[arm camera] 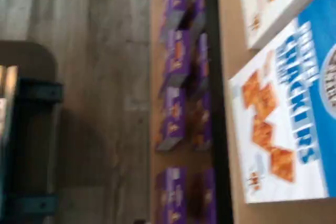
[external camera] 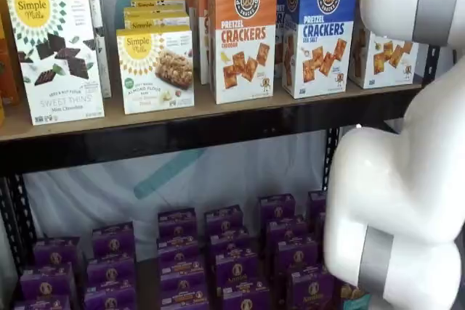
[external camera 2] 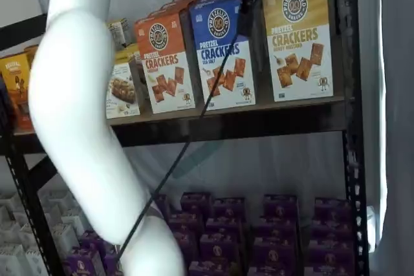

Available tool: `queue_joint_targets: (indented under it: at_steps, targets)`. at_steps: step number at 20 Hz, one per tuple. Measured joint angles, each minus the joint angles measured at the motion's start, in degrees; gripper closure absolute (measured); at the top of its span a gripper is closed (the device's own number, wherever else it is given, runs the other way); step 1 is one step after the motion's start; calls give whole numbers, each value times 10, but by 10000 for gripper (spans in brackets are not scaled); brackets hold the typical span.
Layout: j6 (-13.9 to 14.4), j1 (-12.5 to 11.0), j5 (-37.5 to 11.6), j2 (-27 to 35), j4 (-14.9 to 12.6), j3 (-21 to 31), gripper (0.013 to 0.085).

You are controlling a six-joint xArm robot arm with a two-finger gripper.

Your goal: Retrieve the yellow and white box located on the top shelf, the sixth one from the left

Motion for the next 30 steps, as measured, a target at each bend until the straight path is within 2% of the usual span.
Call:
queue_joint_targets:
  at_steps: [1,2,6,8,9,10,11,13,15,21,30]
  targets:
    - [2,-11,-12,-7,27,8,130]
    - [3,-15,-18,-10,37,12,130]
    - [8,-36,-71,-36,107,50,130]
    - [10,-40,-102,-47,133,67,130]
    - [11,-39,-135,-57,151,82,130]
    - [10,-38,-147,-60,155,87,130]
    - [3,-33,-186,-73,163,106,130]
    - [-6,-21,-230,-76,162,116,130]
    - [-9,-8,-249,-62,146,102,130]
    - [-1,11,-224,-5,98,33,130]
    - [-7,34,-237,41,47,-6,130]
